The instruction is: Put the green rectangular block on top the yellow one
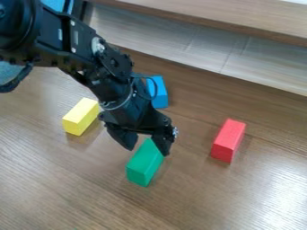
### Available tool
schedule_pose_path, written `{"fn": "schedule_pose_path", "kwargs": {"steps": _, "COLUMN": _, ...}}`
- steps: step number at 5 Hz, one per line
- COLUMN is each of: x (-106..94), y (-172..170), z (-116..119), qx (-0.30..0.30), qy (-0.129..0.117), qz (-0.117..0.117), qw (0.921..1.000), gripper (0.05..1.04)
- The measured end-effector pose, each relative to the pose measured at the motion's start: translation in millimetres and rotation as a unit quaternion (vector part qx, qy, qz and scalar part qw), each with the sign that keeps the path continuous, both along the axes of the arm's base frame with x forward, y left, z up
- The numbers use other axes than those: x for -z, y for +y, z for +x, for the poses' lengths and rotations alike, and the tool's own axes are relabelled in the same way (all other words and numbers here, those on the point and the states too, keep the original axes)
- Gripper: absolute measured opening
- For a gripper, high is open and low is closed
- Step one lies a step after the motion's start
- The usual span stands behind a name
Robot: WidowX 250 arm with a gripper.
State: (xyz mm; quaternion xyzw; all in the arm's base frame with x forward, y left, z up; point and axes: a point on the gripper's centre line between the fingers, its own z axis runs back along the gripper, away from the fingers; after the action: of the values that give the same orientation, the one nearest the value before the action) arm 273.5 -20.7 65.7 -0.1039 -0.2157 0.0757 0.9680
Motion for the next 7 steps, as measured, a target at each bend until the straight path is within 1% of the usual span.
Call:
{"fn": "schedule_pose_path", "kwargs": {"steps": 1, "x": 12.3, "y": -3.6, "z": -3.4, "qx": 0.001, "qy": 0.012, "qz": 0.013, "qw": 0.9998, "gripper": 0.999}}
{"fn": "schedule_pose_path", "kwargs": {"steps": 2, "x": 29.9, "y": -2.6, "z": -7.0, "qx": -0.005, "qy": 0.042, "qz": 0.034, "qw": 0.9985, "gripper": 0.945}}
{"fn": "schedule_pose_path", "kwargs": {"steps": 3, "x": 36.5, "y": -1.7, "z": -3.1, "qx": -0.019, "qy": 0.053, "qz": 0.057, "qw": 0.9968, "gripper": 0.695}}
{"fn": "schedule_pose_path", "kwargs": {"steps": 4, "x": 34.1, "y": -0.8, "z": -2.0, "qx": -0.025, "qy": 0.038, "qz": 0.055, "qw": 0.9975, "gripper": 0.597}}
{"fn": "schedule_pose_path", "kwargs": {"steps": 5, "x": 12.4, "y": 12.4, "z": -0.2, "qx": -0.052, "qy": 0.02, "qz": 0.047, "qw": 0.9974, "gripper": 0.597}}
{"fn": "schedule_pose_path", "kwargs": {"steps": 6, "x": -22.4, "y": 42.6, "z": 6.5, "qx": -0.105, "qy": -0.001, "qz": 0.047, "qw": 0.9933, "gripper": 0.597}}
{"fn": "schedule_pose_path", "kwargs": {"steps": 7, "x": -39.1, "y": 74.4, "z": 6.3, "qx": -0.151, "qy": -0.008, "qz": 0.052, "qw": 0.9872, "gripper": 0.597}}
